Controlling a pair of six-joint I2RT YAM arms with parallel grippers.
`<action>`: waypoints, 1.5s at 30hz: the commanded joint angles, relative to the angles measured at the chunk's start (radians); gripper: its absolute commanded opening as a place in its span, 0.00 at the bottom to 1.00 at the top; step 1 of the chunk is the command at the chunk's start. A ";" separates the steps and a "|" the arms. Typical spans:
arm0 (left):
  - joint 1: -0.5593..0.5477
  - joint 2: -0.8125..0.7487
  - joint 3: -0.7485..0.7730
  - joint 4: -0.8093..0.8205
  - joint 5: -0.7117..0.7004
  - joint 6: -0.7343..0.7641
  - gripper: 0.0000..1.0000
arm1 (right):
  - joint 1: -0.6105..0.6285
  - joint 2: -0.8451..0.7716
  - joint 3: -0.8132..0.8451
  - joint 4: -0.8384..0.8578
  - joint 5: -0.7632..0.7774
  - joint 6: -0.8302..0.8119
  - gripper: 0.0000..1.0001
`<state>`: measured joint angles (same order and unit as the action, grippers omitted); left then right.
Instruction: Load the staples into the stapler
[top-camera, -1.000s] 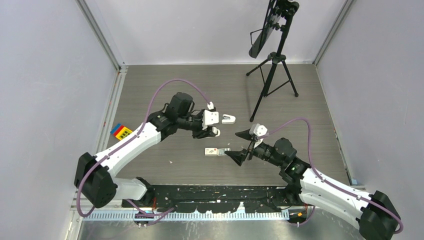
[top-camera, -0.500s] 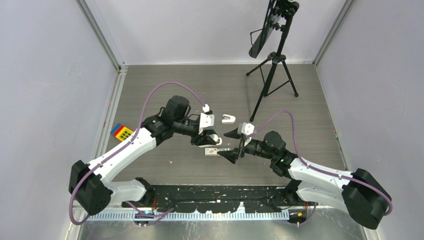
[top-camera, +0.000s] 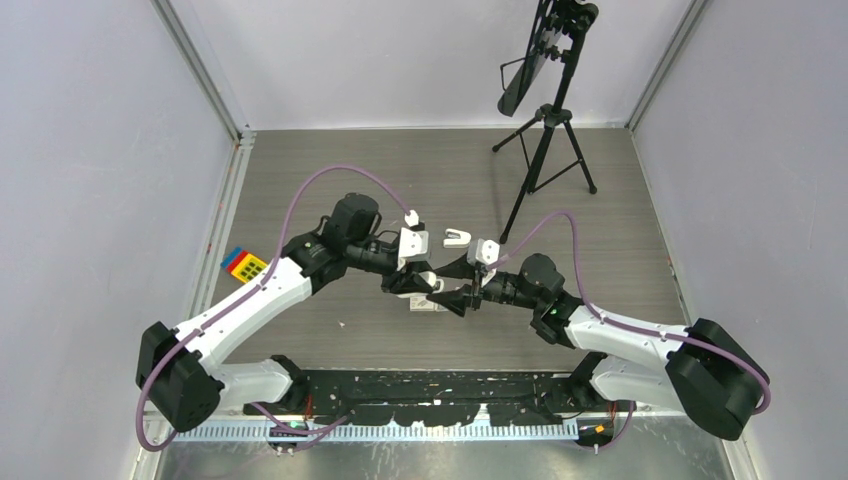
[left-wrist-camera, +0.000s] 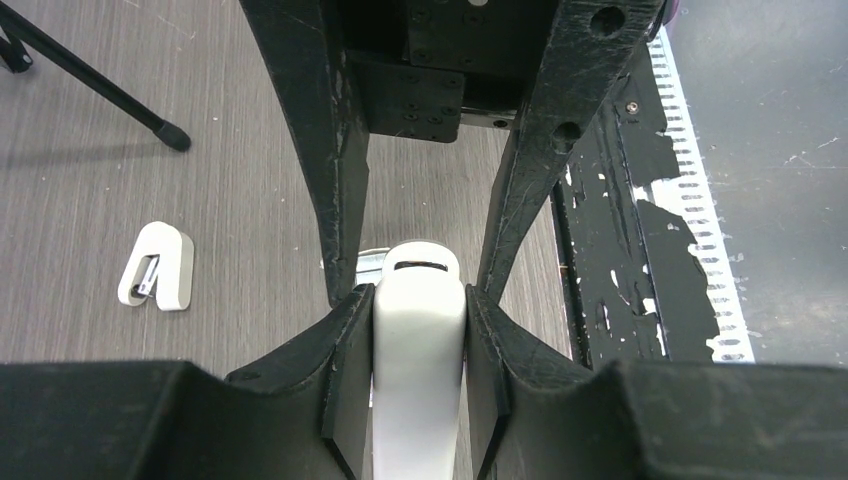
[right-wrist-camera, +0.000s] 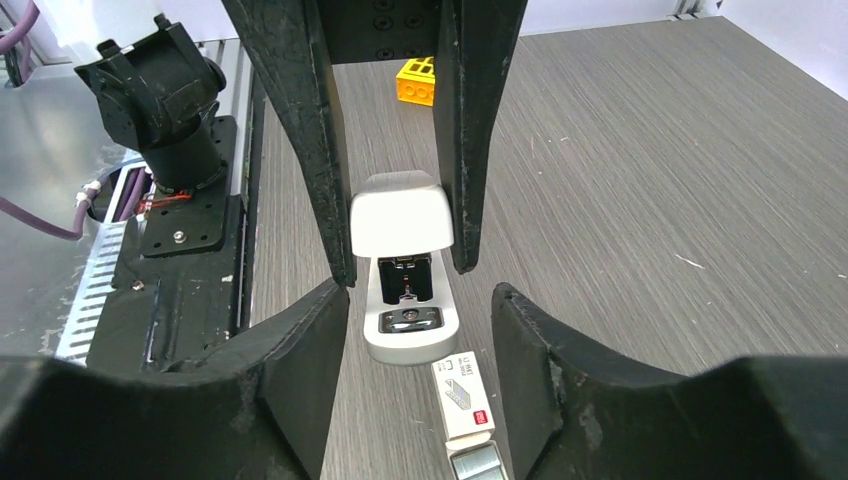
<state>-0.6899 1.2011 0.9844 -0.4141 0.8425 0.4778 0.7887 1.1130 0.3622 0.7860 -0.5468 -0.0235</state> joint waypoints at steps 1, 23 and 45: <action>-0.005 -0.034 0.003 0.055 0.037 -0.011 0.00 | -0.002 -0.012 0.034 0.038 -0.022 -0.006 0.56; 0.191 -0.148 -0.075 0.293 0.101 -0.274 0.00 | -0.052 -0.094 -0.032 0.125 0.109 0.083 0.01; 0.385 -0.435 -0.539 1.046 -0.295 -1.133 0.00 | -0.174 -0.178 -0.143 0.529 0.237 0.380 0.00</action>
<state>-0.3313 0.8200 0.5217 0.4263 0.8204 -0.4362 0.6434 0.9703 0.2272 1.1034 -0.4431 0.2977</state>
